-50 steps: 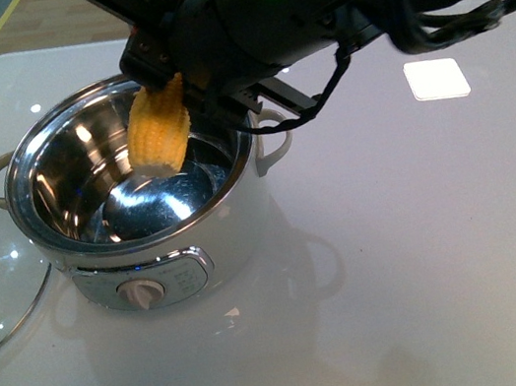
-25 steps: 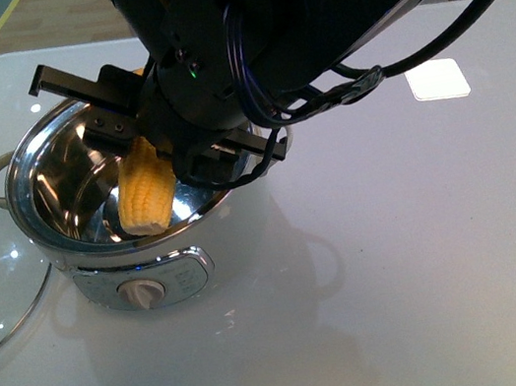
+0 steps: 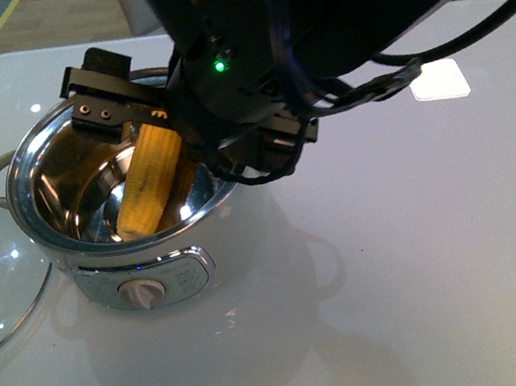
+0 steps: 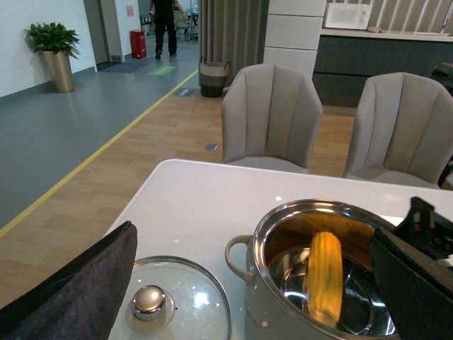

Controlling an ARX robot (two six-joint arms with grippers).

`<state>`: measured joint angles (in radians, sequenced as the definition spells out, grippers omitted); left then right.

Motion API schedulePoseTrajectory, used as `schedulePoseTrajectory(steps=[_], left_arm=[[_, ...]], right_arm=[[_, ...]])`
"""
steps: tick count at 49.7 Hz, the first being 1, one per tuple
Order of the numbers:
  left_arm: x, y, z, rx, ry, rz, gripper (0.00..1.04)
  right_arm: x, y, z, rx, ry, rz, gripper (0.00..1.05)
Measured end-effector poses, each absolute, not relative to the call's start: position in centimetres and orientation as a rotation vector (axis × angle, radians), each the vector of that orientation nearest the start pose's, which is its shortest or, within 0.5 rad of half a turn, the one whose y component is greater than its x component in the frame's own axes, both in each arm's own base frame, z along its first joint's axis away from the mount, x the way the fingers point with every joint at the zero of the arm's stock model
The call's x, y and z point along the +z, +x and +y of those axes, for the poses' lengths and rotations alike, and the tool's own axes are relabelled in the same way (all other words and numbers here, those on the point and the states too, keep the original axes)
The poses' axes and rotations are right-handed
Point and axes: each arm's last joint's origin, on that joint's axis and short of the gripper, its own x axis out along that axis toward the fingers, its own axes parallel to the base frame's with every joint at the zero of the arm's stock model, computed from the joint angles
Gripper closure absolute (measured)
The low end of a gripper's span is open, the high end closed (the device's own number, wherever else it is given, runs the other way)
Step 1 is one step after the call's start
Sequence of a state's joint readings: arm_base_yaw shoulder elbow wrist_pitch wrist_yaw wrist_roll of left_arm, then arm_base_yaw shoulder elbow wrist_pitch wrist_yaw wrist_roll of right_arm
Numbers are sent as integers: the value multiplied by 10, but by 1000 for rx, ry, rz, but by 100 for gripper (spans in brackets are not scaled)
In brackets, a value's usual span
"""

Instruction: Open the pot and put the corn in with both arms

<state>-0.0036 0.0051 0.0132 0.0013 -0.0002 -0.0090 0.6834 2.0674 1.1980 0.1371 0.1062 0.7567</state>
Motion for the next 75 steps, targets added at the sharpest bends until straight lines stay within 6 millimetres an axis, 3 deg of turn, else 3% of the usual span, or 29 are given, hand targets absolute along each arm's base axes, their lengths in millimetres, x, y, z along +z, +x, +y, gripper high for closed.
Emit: schedulePoseTrajectory(steps=[6, 15, 22, 28, 38, 43, 54, 58, 63, 72, 75], left_arm=[[168, 97, 0, -3, -9, -9, 7], [168, 97, 0, -3, -9, -9, 7], [168, 97, 0, -3, -9, -9, 7], [168, 97, 0, -3, -9, -9, 7], [168, 97, 0, -3, -9, -9, 7], [168, 97, 0, -3, -9, -9, 7], [168, 97, 0, -3, -9, -9, 7], [168, 97, 0, -4, -9, -9, 7], [168, 97, 0, -3, -9, -9, 7], [168, 97, 0, -3, -9, -9, 7], [168, 97, 0, -3, -9, -9, 7]], right_arm=[[138, 324, 237, 230, 423, 796, 9], [169, 305, 169, 124, 421, 694, 9], [195, 263, 104, 27, 383, 615, 9], [204, 224, 67, -31, 329, 567, 9], [197, 166, 42, -95, 262, 561, 9], [192, 150, 40, -101, 258, 570, 9], [185, 129, 29, 10, 121, 45, 38], [187, 126, 25, 11, 82, 3, 49], [179, 122, 18, 9, 29, 12, 72], [176, 117, 12, 8, 13, 6, 102], [174, 116, 7, 34, 6, 6, 103]])
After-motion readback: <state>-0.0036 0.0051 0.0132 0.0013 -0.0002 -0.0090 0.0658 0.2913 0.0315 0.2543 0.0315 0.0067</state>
